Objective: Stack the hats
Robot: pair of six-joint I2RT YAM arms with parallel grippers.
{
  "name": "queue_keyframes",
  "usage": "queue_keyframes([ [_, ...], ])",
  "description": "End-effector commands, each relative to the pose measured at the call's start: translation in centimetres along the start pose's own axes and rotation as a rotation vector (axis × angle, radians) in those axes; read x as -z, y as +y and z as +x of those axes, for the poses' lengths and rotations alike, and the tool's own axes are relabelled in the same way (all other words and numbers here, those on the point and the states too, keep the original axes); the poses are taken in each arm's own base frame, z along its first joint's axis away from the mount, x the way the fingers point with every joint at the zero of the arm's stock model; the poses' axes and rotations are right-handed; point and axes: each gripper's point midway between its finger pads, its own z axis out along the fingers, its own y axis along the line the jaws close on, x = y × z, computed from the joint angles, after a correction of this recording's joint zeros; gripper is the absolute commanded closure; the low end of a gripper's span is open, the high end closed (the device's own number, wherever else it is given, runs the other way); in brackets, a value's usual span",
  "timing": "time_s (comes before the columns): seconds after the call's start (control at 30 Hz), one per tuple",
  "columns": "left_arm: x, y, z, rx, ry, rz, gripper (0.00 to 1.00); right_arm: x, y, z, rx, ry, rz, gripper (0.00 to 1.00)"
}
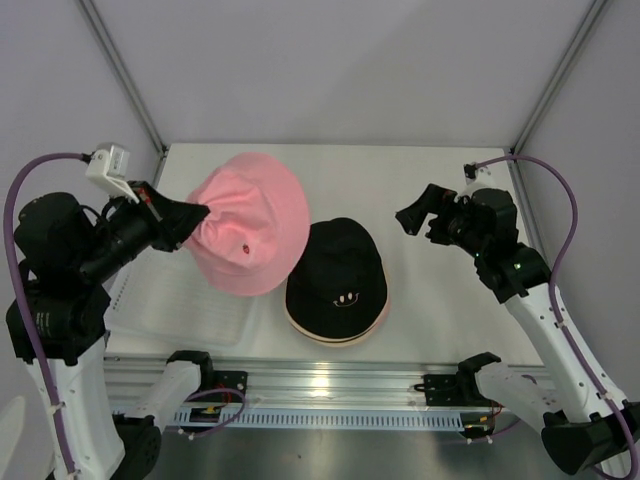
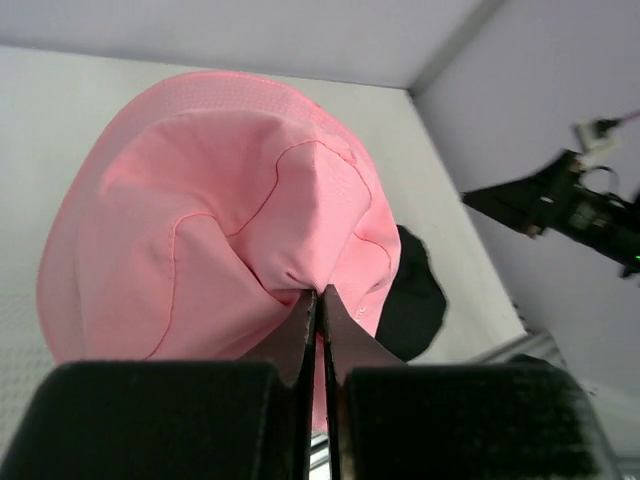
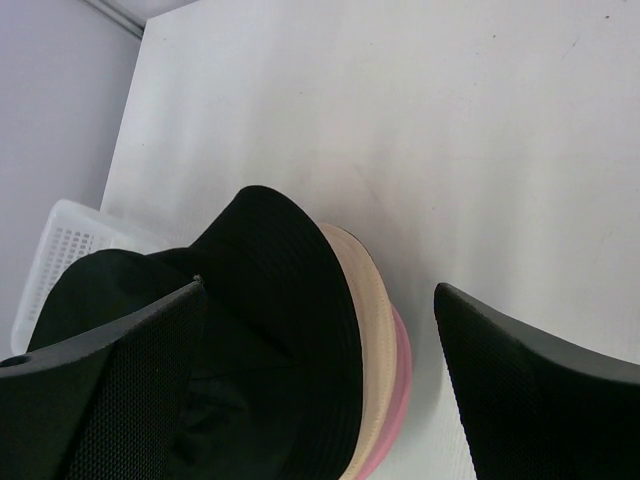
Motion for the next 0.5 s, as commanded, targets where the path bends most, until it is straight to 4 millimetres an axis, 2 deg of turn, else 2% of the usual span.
queue_keyframes([
  [0.0, 1.4, -7.0, -2.2, -0.074, -0.039, 0.363, 0.99, 1.2, 0.7, -1.8, -0.004, -0.066, -0.019, 0.02],
  [0.1, 0.8, -9.1, -2.0, -0.066, 0.005, 0.490, 0.99, 1.8, 0.0, -1.6, -0.018, -0.086, 0.004, 0.02],
  [0.2, -0.8, -10.8, -0.6, -0.065, 0.099, 0.575, 0.99, 2.4, -0.7, -1.4, -0.030, -0.107, 0.025, 0.02],
  [0.23, -2.0, -11.1, -0.4, -0.074, 0.125, 0.580, 0.99, 2.6, -0.9, -1.3, -0.039, -0.109, 0.032, 0.02],
  [0.27, -2.3, -12.1, 0.5, -0.084, 0.166, 0.615, 0.99, 2.8, -1.2, -1.3, -0.044, -0.114, 0.039, 0.02],
  [0.4, -5.9, -12.7, 2.2, -0.109, 0.257, 0.569, 0.99, 4.0, -1.1, -1.4, -0.049, -0.130, 0.034, 0.02],
  [0.47, -8.0, -12.2, 3.1, -0.119, 0.286, 0.506, 0.99, 5.1, -0.7, -1.9, -0.045, -0.138, 0.025, 0.02],
])
